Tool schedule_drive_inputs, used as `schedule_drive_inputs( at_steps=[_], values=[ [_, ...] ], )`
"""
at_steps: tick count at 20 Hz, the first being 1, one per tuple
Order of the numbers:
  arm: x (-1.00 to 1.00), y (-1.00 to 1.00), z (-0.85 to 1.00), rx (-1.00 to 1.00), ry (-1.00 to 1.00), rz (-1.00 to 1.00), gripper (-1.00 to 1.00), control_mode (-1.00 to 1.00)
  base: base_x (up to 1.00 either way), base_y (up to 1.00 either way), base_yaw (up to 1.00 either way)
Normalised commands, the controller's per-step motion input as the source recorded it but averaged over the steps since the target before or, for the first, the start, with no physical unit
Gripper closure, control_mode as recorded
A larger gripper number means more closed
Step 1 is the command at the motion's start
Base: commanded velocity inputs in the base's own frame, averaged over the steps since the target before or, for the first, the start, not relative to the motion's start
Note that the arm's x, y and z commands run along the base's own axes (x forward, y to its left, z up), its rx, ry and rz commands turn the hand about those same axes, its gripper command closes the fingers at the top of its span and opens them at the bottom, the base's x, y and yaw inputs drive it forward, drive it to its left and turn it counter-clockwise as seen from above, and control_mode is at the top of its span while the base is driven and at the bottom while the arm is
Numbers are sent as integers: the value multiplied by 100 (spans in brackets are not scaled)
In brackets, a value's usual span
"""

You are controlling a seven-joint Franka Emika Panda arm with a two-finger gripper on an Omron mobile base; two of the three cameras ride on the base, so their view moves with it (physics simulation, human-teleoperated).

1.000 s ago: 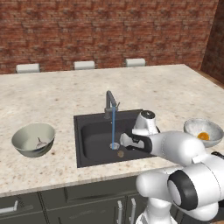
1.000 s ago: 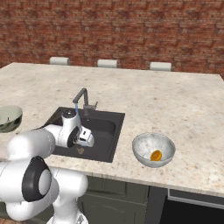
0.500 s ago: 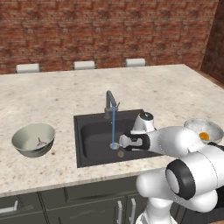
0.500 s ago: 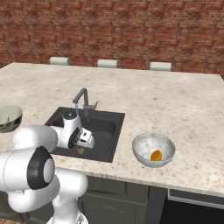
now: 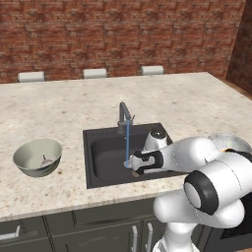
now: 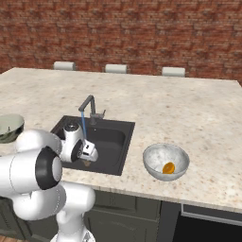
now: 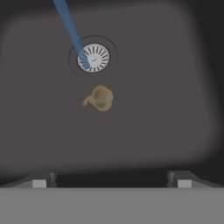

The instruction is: Pick the garlics from the sink and place them in one bowl. Place the orange in the other bowl. Then turn off the sink faucet.

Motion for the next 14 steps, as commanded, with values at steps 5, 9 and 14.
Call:
schedule_drive_inputs(
  at_steps=[5,9,14],
  values=[
    [21,-1,-46,0,0,-3,-100,-100,0,0,0],
    [18,0,-21,0,0,-3,-100,-100,0,0,0],
    [14,0,-15,0,0,-4,-100,-100,0,0,0]
  ],
)
